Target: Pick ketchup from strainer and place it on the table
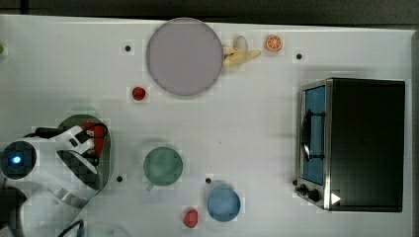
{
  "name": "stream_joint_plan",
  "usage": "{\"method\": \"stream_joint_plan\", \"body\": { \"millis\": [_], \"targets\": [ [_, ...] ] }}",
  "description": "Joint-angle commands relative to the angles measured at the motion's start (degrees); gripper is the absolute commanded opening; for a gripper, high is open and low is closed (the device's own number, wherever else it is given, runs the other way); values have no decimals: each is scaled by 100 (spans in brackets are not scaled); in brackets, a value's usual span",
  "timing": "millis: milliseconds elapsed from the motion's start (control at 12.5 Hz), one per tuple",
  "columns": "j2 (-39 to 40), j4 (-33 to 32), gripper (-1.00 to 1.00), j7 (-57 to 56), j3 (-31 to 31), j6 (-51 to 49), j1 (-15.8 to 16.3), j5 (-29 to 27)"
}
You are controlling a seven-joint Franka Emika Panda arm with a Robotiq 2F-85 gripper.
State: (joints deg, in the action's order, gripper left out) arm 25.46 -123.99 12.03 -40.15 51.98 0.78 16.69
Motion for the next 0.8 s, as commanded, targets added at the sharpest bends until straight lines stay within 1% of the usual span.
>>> {"method": "stream_joint_plan", "body": {
  "millis": [80,240,400,560,800],
  "targets": [
    [-930,257,13,-132,-357,-602,-321,-591],
    [-1298,397,13,-758,-356,-1114,-476,-1163],
    [-1566,578,13,-1397,-349,-1558,-673,-1583],
    [-1795,746,13,-1765,-312,-2039,-931,-1739],
    [-2154,926,13,-2431,-84,-2541,-1320,-1740]
  ]
}}
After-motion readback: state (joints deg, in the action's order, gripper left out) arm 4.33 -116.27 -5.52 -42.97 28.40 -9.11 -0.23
